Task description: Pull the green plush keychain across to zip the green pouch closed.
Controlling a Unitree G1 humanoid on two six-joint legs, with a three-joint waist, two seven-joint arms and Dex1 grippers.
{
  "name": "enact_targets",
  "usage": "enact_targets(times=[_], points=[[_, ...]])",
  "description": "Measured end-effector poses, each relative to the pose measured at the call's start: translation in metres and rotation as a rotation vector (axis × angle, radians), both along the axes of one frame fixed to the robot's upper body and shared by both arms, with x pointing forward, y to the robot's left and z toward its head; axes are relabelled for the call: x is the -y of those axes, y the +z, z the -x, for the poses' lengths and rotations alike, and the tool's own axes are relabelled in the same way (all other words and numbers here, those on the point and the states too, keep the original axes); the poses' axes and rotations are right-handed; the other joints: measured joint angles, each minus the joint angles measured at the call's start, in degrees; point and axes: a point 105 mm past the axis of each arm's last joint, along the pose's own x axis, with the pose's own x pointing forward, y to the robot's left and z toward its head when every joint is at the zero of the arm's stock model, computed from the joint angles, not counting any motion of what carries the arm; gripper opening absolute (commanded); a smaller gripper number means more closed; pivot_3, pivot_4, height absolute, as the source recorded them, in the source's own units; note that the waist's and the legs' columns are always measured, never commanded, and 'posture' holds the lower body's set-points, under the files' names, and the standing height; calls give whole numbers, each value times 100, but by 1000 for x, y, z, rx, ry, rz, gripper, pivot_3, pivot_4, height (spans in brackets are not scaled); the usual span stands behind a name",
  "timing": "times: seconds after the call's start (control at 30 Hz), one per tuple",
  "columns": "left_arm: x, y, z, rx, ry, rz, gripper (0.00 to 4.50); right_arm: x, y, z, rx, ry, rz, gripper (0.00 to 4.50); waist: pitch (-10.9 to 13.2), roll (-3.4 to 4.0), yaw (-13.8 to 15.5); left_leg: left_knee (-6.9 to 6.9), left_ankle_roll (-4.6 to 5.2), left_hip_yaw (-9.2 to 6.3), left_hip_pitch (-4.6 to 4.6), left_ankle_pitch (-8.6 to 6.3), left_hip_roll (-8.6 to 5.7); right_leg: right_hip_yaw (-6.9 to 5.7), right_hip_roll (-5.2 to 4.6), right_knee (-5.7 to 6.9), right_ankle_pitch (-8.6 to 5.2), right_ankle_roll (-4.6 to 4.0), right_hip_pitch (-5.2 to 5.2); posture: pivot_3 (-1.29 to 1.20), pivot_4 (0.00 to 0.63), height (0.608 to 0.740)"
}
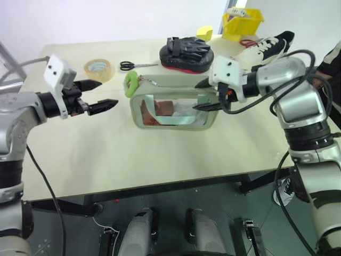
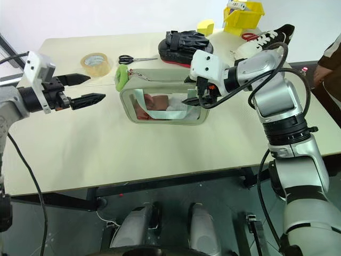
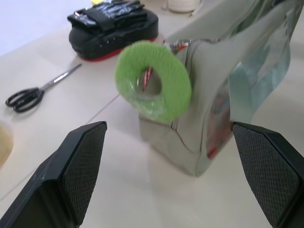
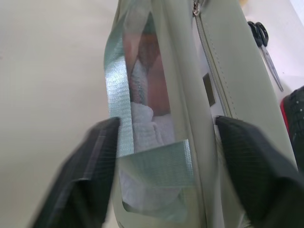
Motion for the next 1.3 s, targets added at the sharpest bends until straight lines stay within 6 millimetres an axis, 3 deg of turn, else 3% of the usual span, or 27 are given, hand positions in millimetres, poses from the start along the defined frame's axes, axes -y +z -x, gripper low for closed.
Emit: enact_targets(times=[0.1, 0.5, 0.73, 0.83, 0.9, 1.1, 1.17, 1.27, 1.3], points=[[8, -3, -4, -5, -28, 10, 4500, 2, 0, -3, 10, -21, -9, 46, 0, 0, 0, 0, 0, 0, 0, 0, 0, 0, 0, 0, 0, 0, 0, 0, 150, 740], [17, -7, -52, 27, 79, 110, 4500, 1, -2, -4, 23, -27, -16, 46, 0, -1, 6, 14, 16, 0, -1, 8, 0, -5, 7, 5, 3, 6, 7, 0, 150, 740], [18, -17, -64, 8, 97, 138, 4500, 1, -2, -4, 25, -27, -15, 46, 0, -1, 7, 16, 17, 0, -1, 7, 0, -7, 8, 5, 13, 24, 9, 0, 150, 740], [22, -17, -61, 0, 58, 138, 3576, 1, -2, -4, 24, -28, -16, 0, 0, -1, 5, 16, 16, -1, -1, 7, 1, -7, 7, 5, 13, 24, 8, 0, 150, 740], [28, -16, -56, -1, 15, 132, 2597, 1, -2, -4, 24, -30, -16, 0, 0, -1, 4, 16, 16, -1, -1, 7, 1, -7, 6, 5, 13, 23, 9, 0, 150, 740], [32, -16, -52, -12, -20, 139, 2264, 1, -3, -4, 20, -33, -17, 0, 0, -1, 4, 16, 16, -2, 0, 7, 1, -7, 5, 5, 7, 13, 9, 0, 150, 740], [33, -16, -52, -15, -26, 139, 1699, 1, -3, -4, 20, -33, -17, 0, 0, -1, 4, 16, 16, -2, 0, 7, 1, -7, 5, 5, 7, 13, 9, 0, 150, 740], [30, -13, -52, -7, -15, 142, 164, 1, -3, -5, 21, -36, -20, 0, 0, -1, 4, 16, 15, -3, 0, 7, 1, -7, 5, 5, 7, 12, 8, 0, 150, 740], [28, -12, -52, -3, -10, 143, 70, 1, -3, -5, 21, -37, -20, 0, 0, -1, 4, 15, 15, -2, 0, 7, 1, -7, 5, 5, 7, 13, 8, 0, 150, 740]])
